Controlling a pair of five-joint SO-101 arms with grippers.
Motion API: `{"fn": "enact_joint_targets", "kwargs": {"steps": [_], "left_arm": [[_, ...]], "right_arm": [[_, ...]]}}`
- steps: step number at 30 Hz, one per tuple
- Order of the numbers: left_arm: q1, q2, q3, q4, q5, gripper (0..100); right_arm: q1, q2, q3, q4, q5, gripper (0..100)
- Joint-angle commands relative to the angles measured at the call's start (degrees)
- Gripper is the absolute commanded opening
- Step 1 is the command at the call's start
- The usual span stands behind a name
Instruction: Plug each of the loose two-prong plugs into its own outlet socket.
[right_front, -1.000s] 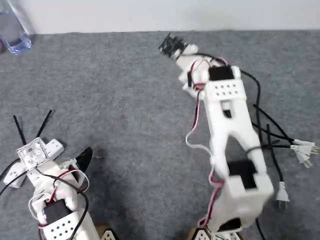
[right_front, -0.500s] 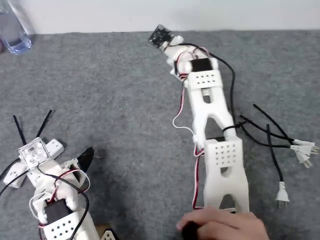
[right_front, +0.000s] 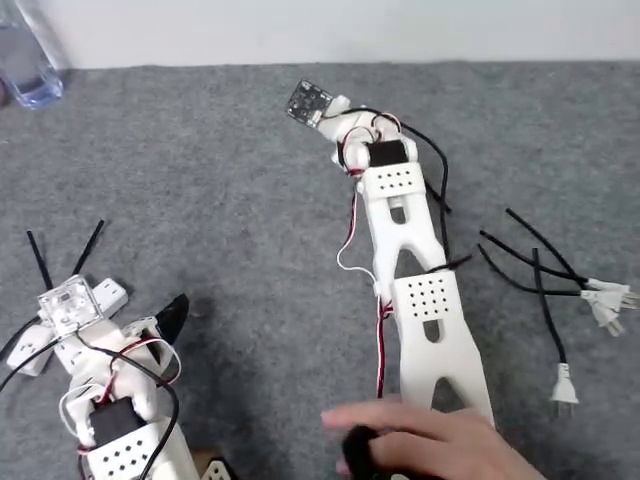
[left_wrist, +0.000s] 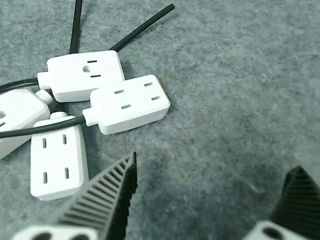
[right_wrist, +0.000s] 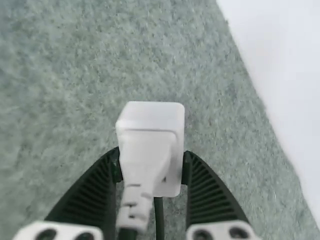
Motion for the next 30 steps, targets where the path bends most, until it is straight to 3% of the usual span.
{"fn": "enact_joint_targets", "kwargs": {"steps": [1,3,5,10,30], "left_arm": [[0.3,-0.5,-0.7,0.0,-0.3,42],[0.3,-0.5,-0.7,0.0,-0.2,42],[0.3,-0.5,-0.7,-0.1,-0.2,42],[0.3,-0.5,-0.7,-0.1,-0.2,42],[0.3,-0.5,-0.7,0.0,-0.2,42]], "right_arm": [[-0.6,0.8,-8.0,0.3,-0.7,19.2],[-0.6,2.4,-11.2,0.9,-2.7,33.6],[-0.6,3.2,-13.5,2.0,-3.4,41.1],[-0.2,-0.9,-13.3,5.8,-3.5,37.0],[0.3,-36.0,-13.2,36.7,-7.1,37.0]]}}
